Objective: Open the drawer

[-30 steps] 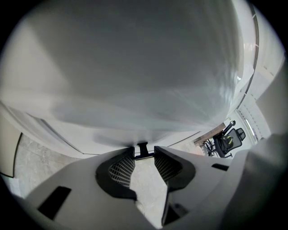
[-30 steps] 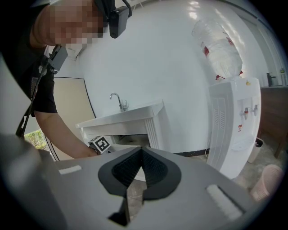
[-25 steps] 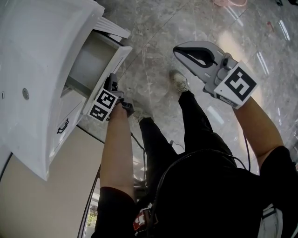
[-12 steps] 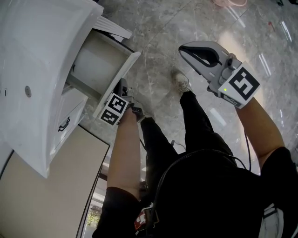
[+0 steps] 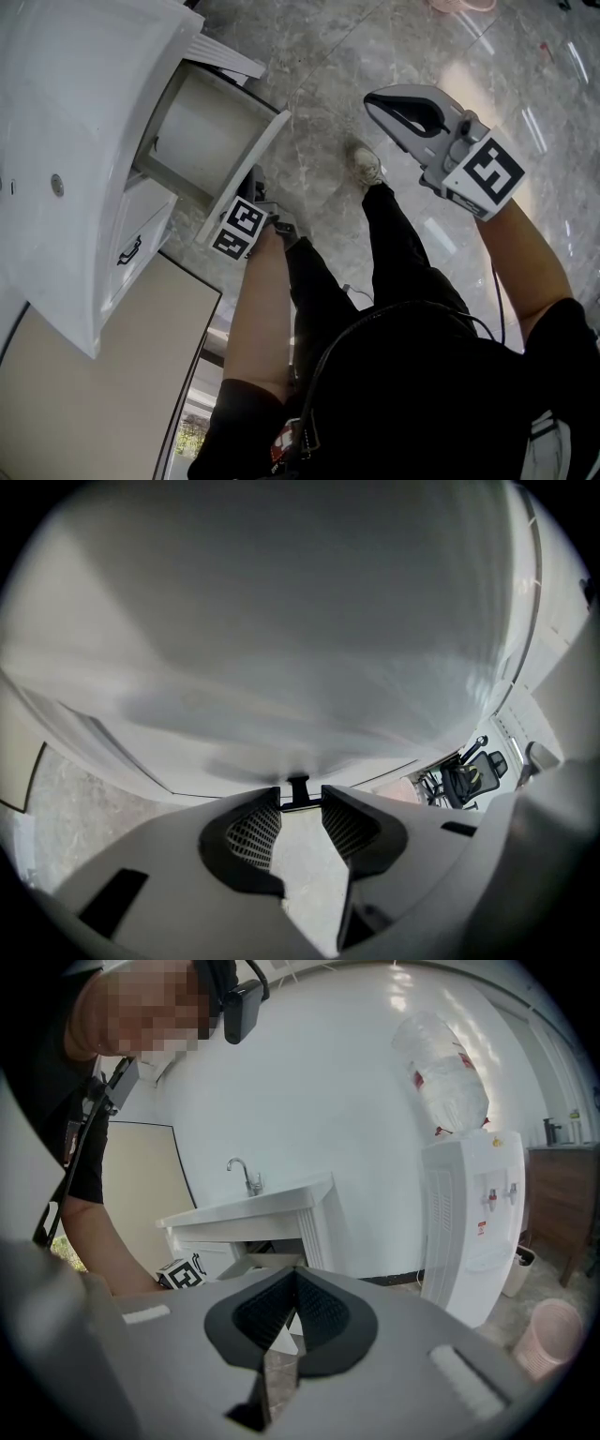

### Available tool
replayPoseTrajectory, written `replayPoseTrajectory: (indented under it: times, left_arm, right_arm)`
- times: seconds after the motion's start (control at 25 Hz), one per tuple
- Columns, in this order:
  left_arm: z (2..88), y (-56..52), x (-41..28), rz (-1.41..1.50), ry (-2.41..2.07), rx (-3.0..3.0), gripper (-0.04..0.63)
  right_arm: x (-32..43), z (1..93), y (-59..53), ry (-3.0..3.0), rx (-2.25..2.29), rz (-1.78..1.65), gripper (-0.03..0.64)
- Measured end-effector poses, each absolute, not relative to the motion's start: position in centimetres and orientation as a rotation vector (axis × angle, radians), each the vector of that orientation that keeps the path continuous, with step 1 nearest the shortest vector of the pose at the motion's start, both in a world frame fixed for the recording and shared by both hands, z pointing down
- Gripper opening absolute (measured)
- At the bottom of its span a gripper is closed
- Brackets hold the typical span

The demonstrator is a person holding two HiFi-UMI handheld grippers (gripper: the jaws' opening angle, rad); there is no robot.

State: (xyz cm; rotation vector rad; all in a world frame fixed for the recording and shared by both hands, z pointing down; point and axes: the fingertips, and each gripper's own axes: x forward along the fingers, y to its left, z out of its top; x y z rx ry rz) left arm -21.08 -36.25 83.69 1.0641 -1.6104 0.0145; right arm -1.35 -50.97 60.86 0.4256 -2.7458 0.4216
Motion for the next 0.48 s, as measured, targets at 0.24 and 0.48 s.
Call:
replayPoseTrajectory:
  times: [0.24,0.48]
  left_arm:
    - [83.6,-36.3,-21.0,0.019,-1.61,1.071,0.135]
    - [83.5,-36.1,-20.7,0.022,-1.603,1.07,0.135]
  right_arm:
    - [-0.3,61.2,-51.6,-2.736,0.465,0.432,-0.006]
    - [0.5,61.2,-51.9,-2.722,0.497,0.429,-0.006]
